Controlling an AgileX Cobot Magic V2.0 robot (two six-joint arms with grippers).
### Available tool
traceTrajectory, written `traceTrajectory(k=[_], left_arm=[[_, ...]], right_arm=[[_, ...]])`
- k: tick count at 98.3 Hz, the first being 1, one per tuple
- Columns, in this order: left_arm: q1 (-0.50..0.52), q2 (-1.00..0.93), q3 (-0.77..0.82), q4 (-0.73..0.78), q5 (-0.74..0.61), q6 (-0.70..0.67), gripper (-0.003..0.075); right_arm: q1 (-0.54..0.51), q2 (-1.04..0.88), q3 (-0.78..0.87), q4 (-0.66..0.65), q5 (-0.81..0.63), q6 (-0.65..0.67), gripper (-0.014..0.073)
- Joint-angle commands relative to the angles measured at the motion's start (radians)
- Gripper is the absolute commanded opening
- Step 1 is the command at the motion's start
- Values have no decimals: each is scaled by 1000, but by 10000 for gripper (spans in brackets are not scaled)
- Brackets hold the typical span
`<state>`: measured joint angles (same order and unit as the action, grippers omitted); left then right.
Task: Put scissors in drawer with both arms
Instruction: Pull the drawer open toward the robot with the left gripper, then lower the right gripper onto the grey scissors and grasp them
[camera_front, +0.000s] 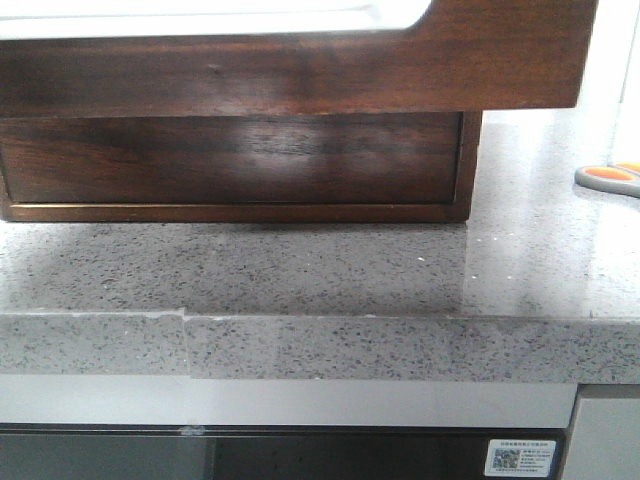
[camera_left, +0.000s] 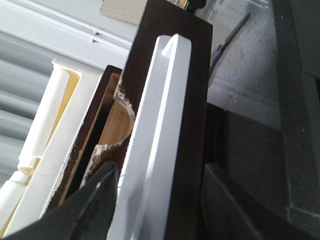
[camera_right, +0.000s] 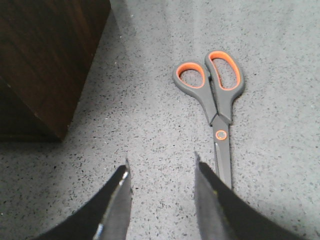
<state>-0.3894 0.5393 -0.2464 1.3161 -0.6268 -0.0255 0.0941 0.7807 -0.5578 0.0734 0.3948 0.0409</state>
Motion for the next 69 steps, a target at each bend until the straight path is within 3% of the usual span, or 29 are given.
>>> traceTrajectory(k=[1,19,46,61,69], left_arm=[[1,3,-28,-9,-51,-55,359],[1,-8,-30,-134,-129,-65,358],[1,-151,-30,-402,-105,-65,358],[1,-239,-32,-503,-58,-65,358],[1,-277,-32,-552,-35,-65,358]], right_arm=[[-2,17,-53,-12,-57,-4,265],[-2,60,-104,-52,-14,-4,265],[-24,182,-258,-73,151,4,272],[-79,295,-357,-73,284,6,398],[-101,358,-412,-73,348,6,418]])
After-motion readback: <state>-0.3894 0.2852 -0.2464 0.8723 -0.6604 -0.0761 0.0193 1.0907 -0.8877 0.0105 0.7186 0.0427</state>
